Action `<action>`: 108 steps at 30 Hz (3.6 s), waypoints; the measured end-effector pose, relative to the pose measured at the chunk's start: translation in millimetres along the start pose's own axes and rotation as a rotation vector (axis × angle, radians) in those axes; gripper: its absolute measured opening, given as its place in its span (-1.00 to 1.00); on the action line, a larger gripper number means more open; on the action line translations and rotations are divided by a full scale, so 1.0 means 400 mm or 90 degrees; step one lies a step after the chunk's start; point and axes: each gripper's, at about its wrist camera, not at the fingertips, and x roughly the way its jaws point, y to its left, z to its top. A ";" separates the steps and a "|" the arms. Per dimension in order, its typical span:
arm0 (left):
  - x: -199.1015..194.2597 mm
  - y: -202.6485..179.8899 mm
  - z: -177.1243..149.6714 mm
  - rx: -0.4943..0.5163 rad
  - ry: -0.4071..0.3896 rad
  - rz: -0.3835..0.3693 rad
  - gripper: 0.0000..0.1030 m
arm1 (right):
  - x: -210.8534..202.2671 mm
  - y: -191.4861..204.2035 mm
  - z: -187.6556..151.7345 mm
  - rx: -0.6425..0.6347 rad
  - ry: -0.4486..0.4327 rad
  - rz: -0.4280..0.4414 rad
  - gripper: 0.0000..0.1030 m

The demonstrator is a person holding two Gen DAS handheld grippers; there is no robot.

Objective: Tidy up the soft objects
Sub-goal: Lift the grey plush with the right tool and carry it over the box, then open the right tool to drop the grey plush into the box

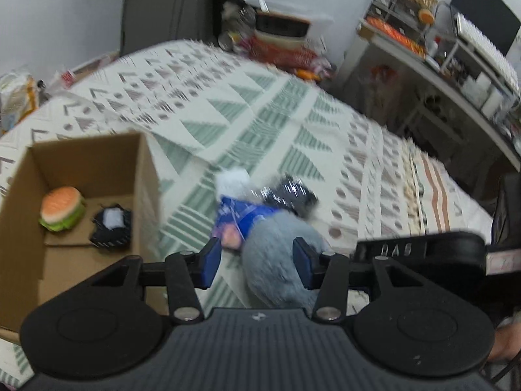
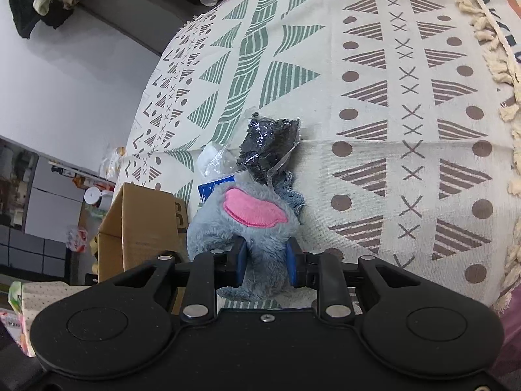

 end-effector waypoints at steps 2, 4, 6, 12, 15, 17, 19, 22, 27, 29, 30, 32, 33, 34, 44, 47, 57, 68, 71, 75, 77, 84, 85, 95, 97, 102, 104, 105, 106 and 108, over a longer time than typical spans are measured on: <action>0.027 0.000 -0.006 -0.016 0.023 0.000 -0.10 | -0.003 -0.004 0.002 0.009 -0.003 0.001 -0.53; 0.042 0.005 -0.011 -0.036 0.032 -0.003 -0.13 | -0.004 -0.006 0.000 0.011 -0.006 -0.002 -0.53; 0.048 0.005 -0.020 -0.052 0.039 -0.013 -0.13 | -0.005 -0.008 -0.001 0.014 -0.007 -0.003 -0.53; 0.074 0.008 -0.044 -0.091 0.059 -0.023 -0.49 | -0.013 -0.008 -0.005 0.015 -0.009 0.000 -0.54; 0.073 0.008 -0.045 -0.117 0.063 -0.035 -0.62 | -0.019 -0.009 -0.009 0.013 -0.013 0.005 -0.55; 0.060 0.003 -0.044 -0.115 0.048 -0.035 -0.64 | -0.030 -0.012 -0.011 0.017 -0.018 0.017 -0.55; 0.043 0.005 -0.042 -0.119 0.036 -0.039 -0.64 | -0.041 -0.010 -0.015 0.015 -0.024 0.030 -0.55; 0.016 0.007 -0.040 -0.116 0.025 -0.037 -0.64 | -0.056 0.008 -0.025 -0.001 -0.028 0.043 -0.55; -0.043 0.019 -0.035 -0.128 0.010 -0.049 -0.64 | -0.097 0.052 -0.043 -0.043 -0.045 0.047 -0.55; -0.058 0.026 -0.032 -0.135 -0.001 -0.057 -0.64 | -0.110 0.066 -0.048 -0.048 -0.053 0.050 -0.55; -0.065 0.029 -0.031 -0.135 -0.006 -0.058 -0.64 | -0.113 0.072 -0.049 -0.050 -0.056 0.050 -0.55; -0.076 0.034 -0.025 -0.138 -0.013 -0.061 -0.64 | -0.120 0.091 -0.054 -0.057 -0.063 0.045 -0.55; -0.081 0.040 -0.022 -0.140 -0.015 -0.063 -0.64 | -0.123 0.102 -0.056 -0.061 -0.068 0.044 -0.55; -0.088 0.047 -0.018 -0.143 -0.020 -0.066 -0.64 | -0.126 0.113 -0.057 -0.065 -0.071 0.044 -0.55; -0.164 0.146 0.022 -0.190 -0.078 -0.084 -0.64 | -0.134 0.259 -0.060 -0.119 -0.090 0.064 -0.55; -0.185 0.184 0.031 -0.210 -0.092 -0.086 -0.64 | -0.129 0.306 -0.067 -0.144 -0.091 0.074 -0.55; -0.244 0.291 0.039 -0.272 -0.130 -0.055 -0.64 | -0.079 0.426 -0.090 -0.186 -0.068 0.100 -0.55; -0.236 0.402 0.018 -0.344 -0.113 0.022 -0.64 | 0.044 0.502 -0.130 -0.205 -0.010 0.096 -0.55; -0.219 0.429 0.011 -0.363 -0.102 0.043 -0.64 | 0.077 0.513 -0.141 -0.206 0.006 0.091 -0.55; -0.198 0.463 0.000 -0.391 -0.080 0.070 -0.64 | 0.123 0.520 -0.151 -0.204 0.032 0.081 -0.55; -0.188 0.473 -0.003 -0.401 -0.070 0.079 -0.64 | 0.143 0.523 -0.154 -0.205 0.042 0.076 -0.55; -0.156 0.503 -0.012 -0.418 -0.038 0.112 -0.62 | 0.205 0.526 -0.163 -0.196 0.076 0.058 -0.46; -0.152 0.508 -0.013 -0.423 -0.034 0.113 -0.61 | 0.212 0.523 -0.162 -0.188 0.081 0.054 -0.44; -0.172 0.504 0.000 -0.427 -0.053 0.127 -0.22 | 0.160 0.512 -0.145 -0.184 0.057 0.072 0.24; -0.179 0.494 0.004 -0.421 -0.060 0.131 -0.06 | 0.142 0.508 -0.140 -0.184 0.052 0.074 0.33; -0.195 0.472 0.007 -0.407 -0.086 0.151 0.27 | 0.070 0.478 -0.130 -0.194 -0.003 0.055 0.60; -0.193 0.465 0.008 -0.407 -0.085 0.151 0.31 | 0.043 0.457 -0.123 -0.199 -0.024 0.041 0.72; -0.191 0.463 0.007 -0.409 -0.081 0.147 0.33 | 0.028 0.446 -0.120 -0.201 -0.035 0.032 0.76; -0.186 0.458 0.007 -0.411 -0.076 0.141 0.34 | 0.013 0.434 -0.116 -0.202 -0.047 0.026 0.81; -0.180 0.448 0.006 -0.411 -0.068 0.132 0.35 | -0.013 0.409 -0.112 -0.199 -0.066 0.017 0.89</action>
